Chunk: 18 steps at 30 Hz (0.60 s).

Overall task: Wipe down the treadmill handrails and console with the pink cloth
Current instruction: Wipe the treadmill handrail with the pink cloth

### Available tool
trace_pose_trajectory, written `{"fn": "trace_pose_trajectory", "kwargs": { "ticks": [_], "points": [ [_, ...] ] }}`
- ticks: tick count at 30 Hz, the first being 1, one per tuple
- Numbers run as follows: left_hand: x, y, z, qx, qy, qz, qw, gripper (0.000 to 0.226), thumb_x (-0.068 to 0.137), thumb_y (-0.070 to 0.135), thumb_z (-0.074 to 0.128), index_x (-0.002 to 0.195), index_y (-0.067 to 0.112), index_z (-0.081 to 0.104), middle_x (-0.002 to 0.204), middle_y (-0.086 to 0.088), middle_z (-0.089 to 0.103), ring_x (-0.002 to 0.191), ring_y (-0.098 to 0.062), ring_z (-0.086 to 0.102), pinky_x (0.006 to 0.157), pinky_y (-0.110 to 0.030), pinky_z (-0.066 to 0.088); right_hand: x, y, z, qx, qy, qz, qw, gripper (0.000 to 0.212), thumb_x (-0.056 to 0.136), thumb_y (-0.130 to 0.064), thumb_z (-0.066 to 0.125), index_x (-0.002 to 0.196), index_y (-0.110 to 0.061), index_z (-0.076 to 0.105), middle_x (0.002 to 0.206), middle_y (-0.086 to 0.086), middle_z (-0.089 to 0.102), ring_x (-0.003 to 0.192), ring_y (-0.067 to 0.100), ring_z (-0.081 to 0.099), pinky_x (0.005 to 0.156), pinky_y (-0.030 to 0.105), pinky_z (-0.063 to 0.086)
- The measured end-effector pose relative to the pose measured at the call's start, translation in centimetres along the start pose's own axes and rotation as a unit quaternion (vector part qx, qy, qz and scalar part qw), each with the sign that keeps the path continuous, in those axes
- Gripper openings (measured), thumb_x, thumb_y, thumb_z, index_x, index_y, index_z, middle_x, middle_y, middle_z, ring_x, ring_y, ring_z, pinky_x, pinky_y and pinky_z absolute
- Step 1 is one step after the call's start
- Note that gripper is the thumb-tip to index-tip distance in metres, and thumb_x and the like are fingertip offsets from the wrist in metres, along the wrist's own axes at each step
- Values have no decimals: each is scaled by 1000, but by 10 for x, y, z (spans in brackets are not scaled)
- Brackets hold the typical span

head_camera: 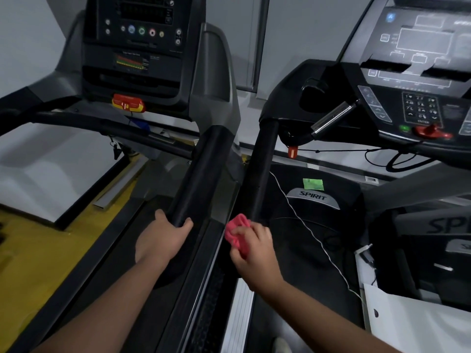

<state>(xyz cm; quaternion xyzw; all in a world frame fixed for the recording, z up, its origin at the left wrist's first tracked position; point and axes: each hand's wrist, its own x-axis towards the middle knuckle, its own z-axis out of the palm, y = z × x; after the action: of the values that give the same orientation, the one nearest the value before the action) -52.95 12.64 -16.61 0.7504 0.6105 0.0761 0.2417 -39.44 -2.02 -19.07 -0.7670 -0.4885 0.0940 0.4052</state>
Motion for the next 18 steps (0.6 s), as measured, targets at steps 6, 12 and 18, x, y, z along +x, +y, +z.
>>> {"fn": "trace_pose_trajectory", "kwargs": {
  "ticks": [6,12,18],
  "points": [
    [-4,1,-1,1,1,-3,1000,54,87,59,47,116,14,40,81,0,58,65,-17,57,52,-29,44,25,14,-10,147,101,163,970,17,85,-21,52,102,-19,53,103,-3,50,96,11,50,90,24,41],
    [-4,2,-1,8,3,-4,1000,56,88,58,47,117,11,40,78,1,55,64,-16,55,51,-28,42,10,1,-4,275,81,332,899,10,96,-19,46,88,-24,42,81,-6,51,74,11,52,63,23,40],
    [-5,2,-1,12,6,-8,1000,58,88,59,46,120,11,40,77,1,55,63,-16,55,51,-28,43,22,-4,-6,191,77,209,956,10,94,-17,53,100,-25,55,103,-11,41,94,2,46,77,1,30]
  ]
}}
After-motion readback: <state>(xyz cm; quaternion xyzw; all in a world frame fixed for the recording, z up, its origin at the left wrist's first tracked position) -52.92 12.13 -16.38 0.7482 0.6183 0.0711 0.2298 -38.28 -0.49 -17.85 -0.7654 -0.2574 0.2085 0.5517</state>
